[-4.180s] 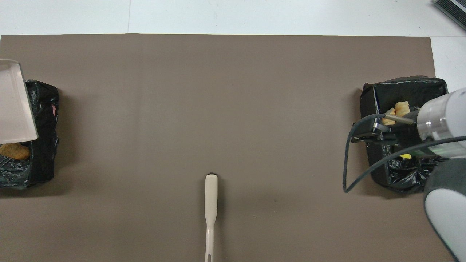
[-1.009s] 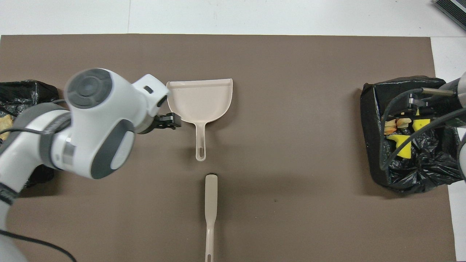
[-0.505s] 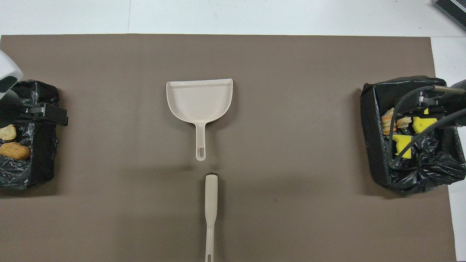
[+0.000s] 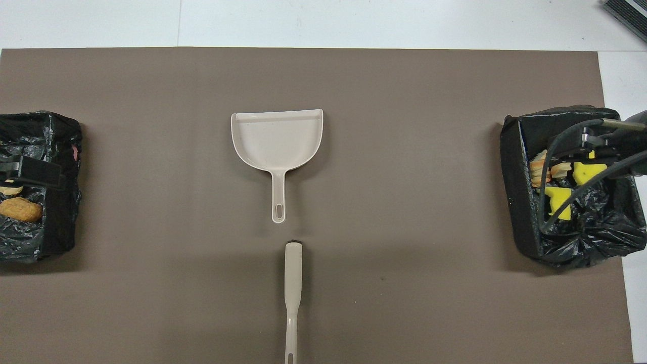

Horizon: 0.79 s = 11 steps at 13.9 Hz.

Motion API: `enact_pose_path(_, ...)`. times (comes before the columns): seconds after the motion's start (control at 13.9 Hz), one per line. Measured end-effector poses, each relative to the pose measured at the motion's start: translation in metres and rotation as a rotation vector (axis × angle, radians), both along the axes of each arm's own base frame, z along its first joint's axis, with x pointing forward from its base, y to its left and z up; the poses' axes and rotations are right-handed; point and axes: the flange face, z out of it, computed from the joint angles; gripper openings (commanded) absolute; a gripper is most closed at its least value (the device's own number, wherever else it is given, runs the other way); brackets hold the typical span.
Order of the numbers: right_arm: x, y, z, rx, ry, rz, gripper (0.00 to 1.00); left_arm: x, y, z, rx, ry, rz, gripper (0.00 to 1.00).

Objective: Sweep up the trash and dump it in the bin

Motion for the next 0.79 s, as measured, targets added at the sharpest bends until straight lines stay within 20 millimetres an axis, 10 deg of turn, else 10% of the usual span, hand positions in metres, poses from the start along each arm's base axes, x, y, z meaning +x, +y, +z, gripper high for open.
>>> enact_pose_path(0.79, 0.0, 0.0, -0.001, 0.0, 0.002, -0.001, 1.0, -0.001, 0.009, 0.006, -0.008, -0.028, -0.013, 1.0)
